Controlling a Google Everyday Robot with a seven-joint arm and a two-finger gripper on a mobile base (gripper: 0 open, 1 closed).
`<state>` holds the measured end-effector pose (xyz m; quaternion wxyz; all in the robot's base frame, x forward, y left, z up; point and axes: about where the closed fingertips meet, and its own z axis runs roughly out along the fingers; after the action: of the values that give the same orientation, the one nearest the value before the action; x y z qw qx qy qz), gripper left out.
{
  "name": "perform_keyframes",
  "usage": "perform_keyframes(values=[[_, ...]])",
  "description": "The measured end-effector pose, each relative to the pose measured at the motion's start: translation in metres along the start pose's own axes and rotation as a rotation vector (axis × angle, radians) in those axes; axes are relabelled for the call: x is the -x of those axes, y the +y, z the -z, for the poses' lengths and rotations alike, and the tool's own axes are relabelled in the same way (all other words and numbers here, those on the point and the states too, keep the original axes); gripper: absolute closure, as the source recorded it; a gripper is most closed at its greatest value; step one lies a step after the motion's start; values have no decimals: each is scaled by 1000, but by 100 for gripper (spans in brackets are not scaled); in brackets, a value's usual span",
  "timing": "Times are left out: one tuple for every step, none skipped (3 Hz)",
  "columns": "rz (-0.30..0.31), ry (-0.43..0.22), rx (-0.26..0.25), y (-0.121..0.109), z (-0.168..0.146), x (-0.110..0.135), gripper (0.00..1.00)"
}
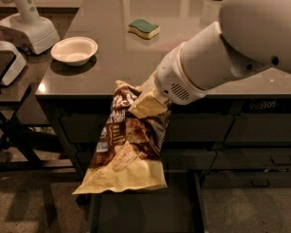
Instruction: Pick brown chip bag from bottom drawer and place on counter
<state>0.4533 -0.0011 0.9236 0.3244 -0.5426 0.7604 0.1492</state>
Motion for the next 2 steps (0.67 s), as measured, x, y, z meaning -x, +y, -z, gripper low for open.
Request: perform_keyframes(values=[[0, 0, 0, 0, 0, 0, 100], [-16, -23, -1, -32, 4, 8, 100]])
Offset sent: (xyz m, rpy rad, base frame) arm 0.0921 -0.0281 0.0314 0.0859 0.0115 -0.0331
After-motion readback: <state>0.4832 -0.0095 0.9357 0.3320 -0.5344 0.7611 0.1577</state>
